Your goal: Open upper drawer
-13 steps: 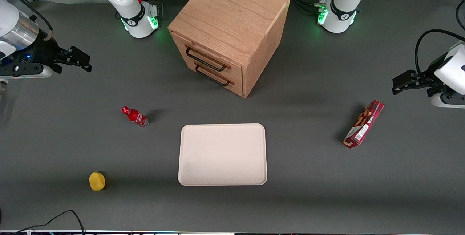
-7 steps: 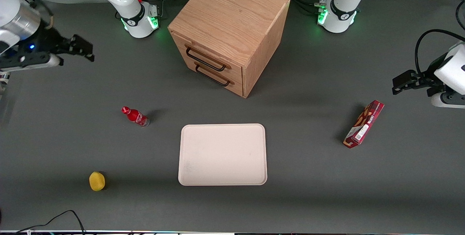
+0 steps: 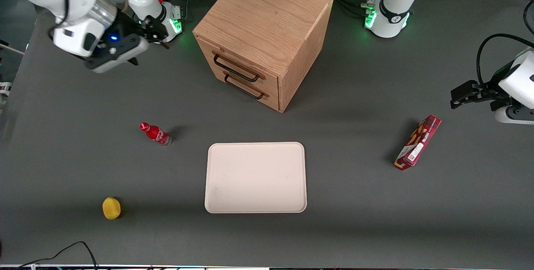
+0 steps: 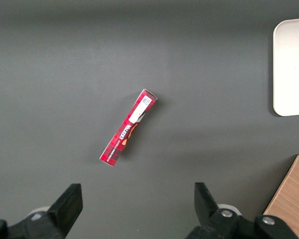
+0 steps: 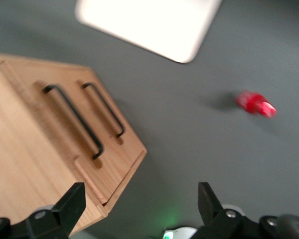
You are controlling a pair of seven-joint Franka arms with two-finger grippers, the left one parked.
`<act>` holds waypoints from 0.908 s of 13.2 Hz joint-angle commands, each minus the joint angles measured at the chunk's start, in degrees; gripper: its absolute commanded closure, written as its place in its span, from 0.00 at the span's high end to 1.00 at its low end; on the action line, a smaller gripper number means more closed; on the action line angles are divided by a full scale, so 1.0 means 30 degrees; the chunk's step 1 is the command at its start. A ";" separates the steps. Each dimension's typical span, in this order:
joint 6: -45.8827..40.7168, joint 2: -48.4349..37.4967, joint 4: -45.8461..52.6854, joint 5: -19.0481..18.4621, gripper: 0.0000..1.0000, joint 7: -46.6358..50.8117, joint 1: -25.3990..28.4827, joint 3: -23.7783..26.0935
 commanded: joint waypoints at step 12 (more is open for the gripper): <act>0.5646 0.4844 -0.3034 0.2083 1.00 -0.7980 -0.0035 0.2906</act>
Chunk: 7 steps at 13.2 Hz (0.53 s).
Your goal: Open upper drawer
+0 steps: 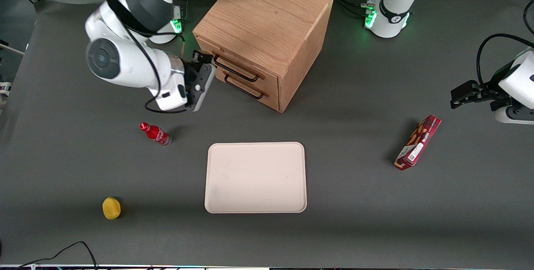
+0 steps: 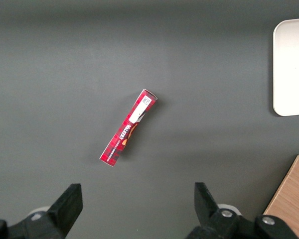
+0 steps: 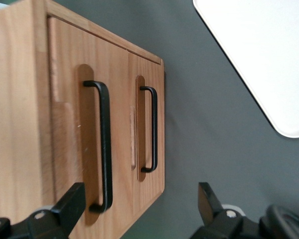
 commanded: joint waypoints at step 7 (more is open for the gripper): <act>0.2754 0.0007 -0.2414 0.1293 1.00 0.0430 0.0139 0.0581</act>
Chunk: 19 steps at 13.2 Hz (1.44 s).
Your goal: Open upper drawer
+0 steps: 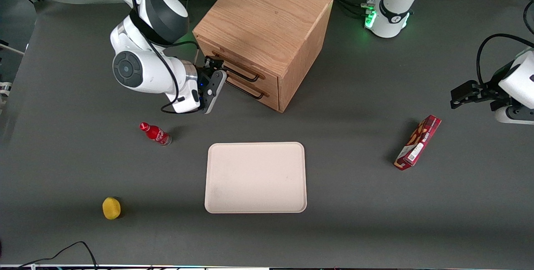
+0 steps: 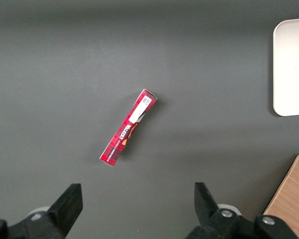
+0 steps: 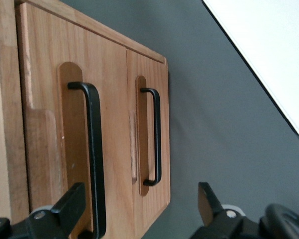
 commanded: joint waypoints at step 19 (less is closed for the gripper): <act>0.3009 -0.0077 -0.2353 0.0861 1.00 0.1190 0.0167 0.0950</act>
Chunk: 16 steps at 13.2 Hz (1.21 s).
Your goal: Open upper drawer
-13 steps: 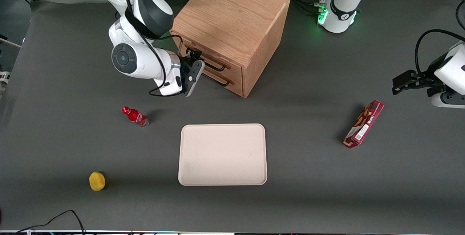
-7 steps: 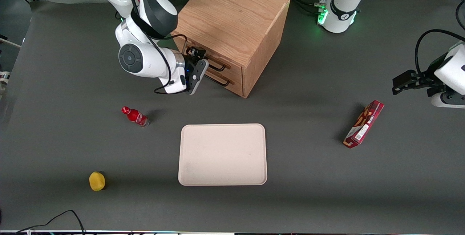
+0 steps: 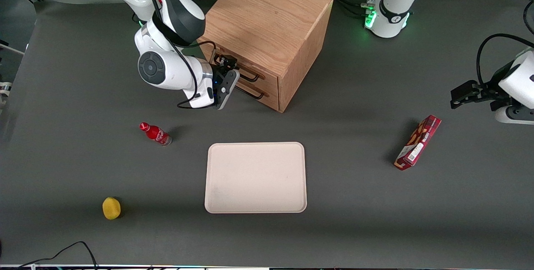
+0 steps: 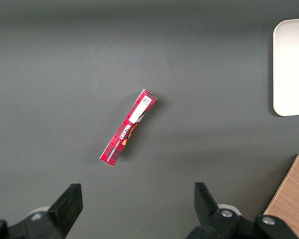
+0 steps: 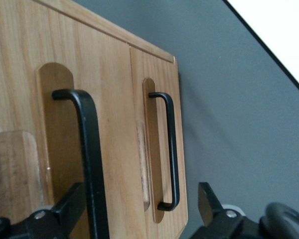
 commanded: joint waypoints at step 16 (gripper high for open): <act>0.0268 0.2160 0.2453 -0.3045 1.00 0.0090 -0.0110 -0.0847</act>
